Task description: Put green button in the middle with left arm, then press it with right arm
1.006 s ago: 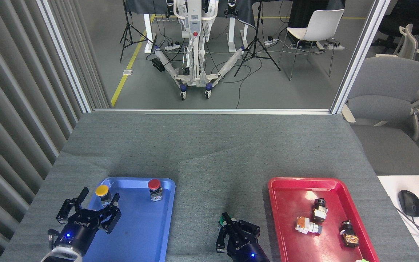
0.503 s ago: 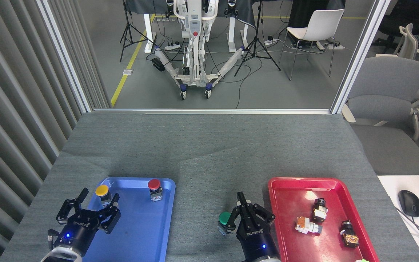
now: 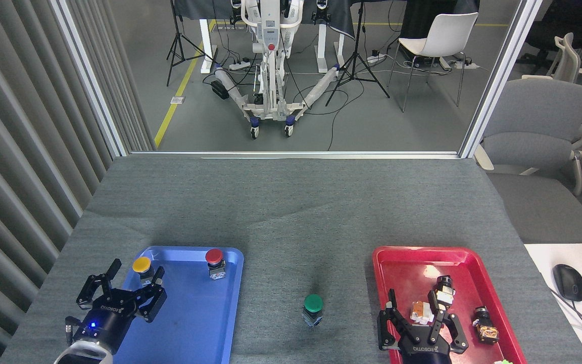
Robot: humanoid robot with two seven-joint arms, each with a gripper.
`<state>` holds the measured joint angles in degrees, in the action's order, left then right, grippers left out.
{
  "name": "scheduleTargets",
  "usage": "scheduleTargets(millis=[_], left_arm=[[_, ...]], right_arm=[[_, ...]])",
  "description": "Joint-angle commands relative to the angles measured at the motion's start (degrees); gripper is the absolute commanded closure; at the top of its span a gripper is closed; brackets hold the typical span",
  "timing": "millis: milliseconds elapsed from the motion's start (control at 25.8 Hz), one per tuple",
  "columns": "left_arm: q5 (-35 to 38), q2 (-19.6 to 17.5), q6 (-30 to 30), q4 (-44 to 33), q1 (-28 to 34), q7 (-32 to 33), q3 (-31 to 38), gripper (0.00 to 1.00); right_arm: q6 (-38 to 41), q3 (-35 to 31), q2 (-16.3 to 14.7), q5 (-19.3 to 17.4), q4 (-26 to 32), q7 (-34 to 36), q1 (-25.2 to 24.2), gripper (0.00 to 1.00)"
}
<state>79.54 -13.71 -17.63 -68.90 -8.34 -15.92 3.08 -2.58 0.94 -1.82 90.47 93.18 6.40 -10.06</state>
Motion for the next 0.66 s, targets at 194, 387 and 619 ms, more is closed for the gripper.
scheduleTargets(millis=[194, 387, 619], left_arm=[[0.0, -0.1, 0.2, 0.1, -0.2, 0.0, 0.0, 0.0], [0.0, -0.1, 0.3, 0.6, -0.3, 0.0, 0.0, 0.0], [0.0, -0.6, 0.1, 0.9, 0.1, 0.0, 1.8, 0.0]], right_arm=[[0.2, -0.3, -0.6, -0.5, 0.1, -0.5, -0.3, 0.0], [0.2, -0.2, -1.3, -0.5, 0.1, -0.6, -0.3, 0.0], [0.1, -0.4, -1.3, -0.5, 0.1, -0.5, -0.2, 0.0]])
